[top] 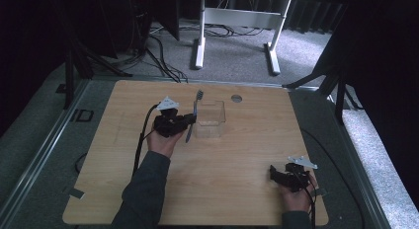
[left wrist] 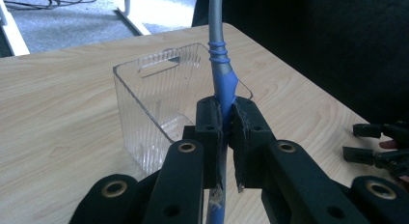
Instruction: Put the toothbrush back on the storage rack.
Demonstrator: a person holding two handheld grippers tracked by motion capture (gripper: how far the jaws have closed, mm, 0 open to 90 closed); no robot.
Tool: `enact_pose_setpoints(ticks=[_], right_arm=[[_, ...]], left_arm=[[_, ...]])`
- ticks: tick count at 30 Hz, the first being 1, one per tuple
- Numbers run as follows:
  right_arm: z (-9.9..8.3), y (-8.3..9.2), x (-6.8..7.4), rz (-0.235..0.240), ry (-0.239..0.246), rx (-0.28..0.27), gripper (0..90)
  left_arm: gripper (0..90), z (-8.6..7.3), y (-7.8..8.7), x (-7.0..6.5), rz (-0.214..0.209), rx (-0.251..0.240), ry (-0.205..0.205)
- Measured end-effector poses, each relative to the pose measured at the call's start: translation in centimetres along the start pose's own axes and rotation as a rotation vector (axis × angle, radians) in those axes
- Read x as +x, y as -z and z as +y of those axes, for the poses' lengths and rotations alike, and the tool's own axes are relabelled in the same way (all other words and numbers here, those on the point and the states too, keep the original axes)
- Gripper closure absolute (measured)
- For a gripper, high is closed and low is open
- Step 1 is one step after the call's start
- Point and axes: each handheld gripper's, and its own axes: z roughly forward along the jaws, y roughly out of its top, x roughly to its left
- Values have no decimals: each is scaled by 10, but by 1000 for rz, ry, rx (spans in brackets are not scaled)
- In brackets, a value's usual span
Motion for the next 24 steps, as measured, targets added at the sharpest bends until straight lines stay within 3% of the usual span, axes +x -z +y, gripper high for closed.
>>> enact_pose_setpoints(ticks=[24], right_arm=[[0,0,0,0,0,0,144]], left_arm=[[820,11,-16,1,9,-21,14]])
